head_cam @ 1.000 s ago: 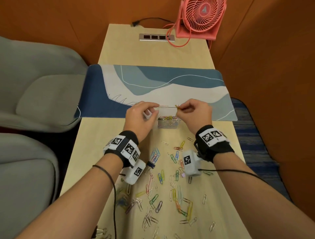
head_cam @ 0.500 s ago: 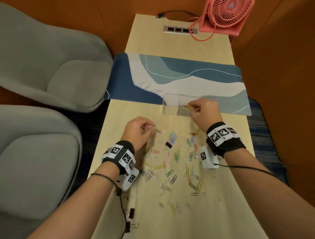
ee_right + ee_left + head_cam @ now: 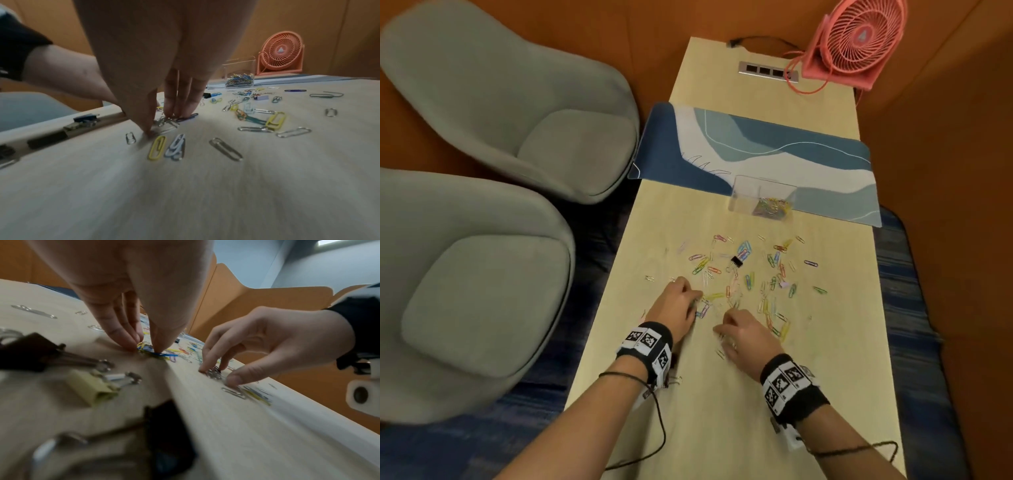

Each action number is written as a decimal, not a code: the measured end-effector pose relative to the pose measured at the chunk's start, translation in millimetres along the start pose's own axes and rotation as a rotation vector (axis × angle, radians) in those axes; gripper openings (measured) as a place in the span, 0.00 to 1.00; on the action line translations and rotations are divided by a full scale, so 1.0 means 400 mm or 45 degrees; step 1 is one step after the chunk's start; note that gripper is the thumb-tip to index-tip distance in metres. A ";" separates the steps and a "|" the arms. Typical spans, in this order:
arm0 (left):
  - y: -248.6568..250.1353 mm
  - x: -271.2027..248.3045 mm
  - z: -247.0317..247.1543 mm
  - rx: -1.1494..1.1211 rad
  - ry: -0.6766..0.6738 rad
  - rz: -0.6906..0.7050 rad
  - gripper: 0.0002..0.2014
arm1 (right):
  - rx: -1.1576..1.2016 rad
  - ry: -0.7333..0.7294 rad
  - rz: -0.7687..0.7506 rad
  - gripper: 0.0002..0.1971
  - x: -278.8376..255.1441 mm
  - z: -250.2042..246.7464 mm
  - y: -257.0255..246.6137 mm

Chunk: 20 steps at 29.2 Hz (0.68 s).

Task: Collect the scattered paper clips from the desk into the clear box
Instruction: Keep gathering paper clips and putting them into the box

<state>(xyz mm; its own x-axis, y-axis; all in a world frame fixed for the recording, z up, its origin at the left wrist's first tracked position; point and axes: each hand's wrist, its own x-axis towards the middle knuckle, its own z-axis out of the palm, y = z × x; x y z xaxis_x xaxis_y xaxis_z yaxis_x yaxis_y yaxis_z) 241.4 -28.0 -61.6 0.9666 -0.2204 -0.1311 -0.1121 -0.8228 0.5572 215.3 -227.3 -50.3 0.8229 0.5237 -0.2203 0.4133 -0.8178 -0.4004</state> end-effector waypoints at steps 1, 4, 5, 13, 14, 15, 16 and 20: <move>0.010 -0.010 0.003 -0.009 -0.011 0.008 0.14 | -0.002 -0.020 0.003 0.13 -0.010 0.002 -0.002; 0.033 -0.035 0.008 -0.092 -0.047 0.015 0.11 | 0.044 -0.035 0.053 0.10 -0.045 -0.011 0.004; 0.038 -0.042 0.008 -0.127 -0.050 0.000 0.11 | 0.081 0.006 0.103 0.10 -0.059 -0.020 0.011; 0.070 -0.092 0.038 0.001 -0.179 -0.042 0.29 | 0.252 0.124 0.718 0.20 -0.177 -0.024 0.070; 0.075 -0.096 0.047 0.001 -0.201 -0.018 0.31 | 0.278 0.117 0.703 0.22 -0.179 -0.016 0.059; 0.080 -0.099 0.057 0.003 -0.212 0.006 0.33 | 0.301 0.110 0.687 0.23 -0.177 -0.008 0.049; 0.085 -0.100 0.065 0.011 -0.211 0.022 0.32 | 0.323 0.105 0.672 0.24 -0.173 -0.001 0.040; 0.096 -0.094 0.082 0.006 -0.110 0.056 0.19 | 0.406 0.076 0.634 0.28 -0.153 0.024 0.014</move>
<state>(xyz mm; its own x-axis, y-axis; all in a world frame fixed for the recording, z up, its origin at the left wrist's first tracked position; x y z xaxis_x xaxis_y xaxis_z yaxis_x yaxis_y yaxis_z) 193.0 -68.6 -62.1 0.9371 -0.3009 -0.1770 -0.1553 -0.8135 0.5604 163.4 -261.5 -47.7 0.9120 0.0737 -0.4034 -0.1579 -0.8449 -0.5111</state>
